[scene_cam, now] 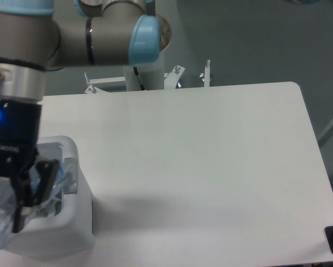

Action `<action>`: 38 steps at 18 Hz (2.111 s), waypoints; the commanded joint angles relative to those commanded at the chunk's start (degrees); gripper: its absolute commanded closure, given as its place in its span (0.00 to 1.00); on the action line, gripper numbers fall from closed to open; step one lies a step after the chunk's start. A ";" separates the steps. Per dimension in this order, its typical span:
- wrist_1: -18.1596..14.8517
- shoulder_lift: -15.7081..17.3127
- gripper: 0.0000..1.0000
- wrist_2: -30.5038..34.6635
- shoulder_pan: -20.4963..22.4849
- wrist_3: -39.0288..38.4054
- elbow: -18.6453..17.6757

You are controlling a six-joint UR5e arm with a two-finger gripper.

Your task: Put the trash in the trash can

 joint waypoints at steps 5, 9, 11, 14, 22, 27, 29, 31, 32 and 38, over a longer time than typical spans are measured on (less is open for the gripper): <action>0.00 -0.26 0.14 0.00 -0.36 -0.09 -1.32; -0.09 0.70 0.00 0.09 -0.09 -0.44 -1.85; -0.18 1.05 0.00 0.09 0.34 -1.75 -2.03; -0.44 1.84 0.00 0.26 3.33 -1.85 -2.90; -2.72 3.78 0.00 0.44 15.10 -0.71 -6.33; -9.56 5.79 0.00 2.72 18.88 12.98 -8.09; -13.86 6.24 0.00 2.99 19.15 19.65 -8.44; -22.45 8.08 0.00 3.16 21.60 27.47 -8.62; -27.11 9.48 0.00 3.16 22.40 31.68 -8.62; -37.00 13.79 0.00 3.78 26.53 45.07 -9.15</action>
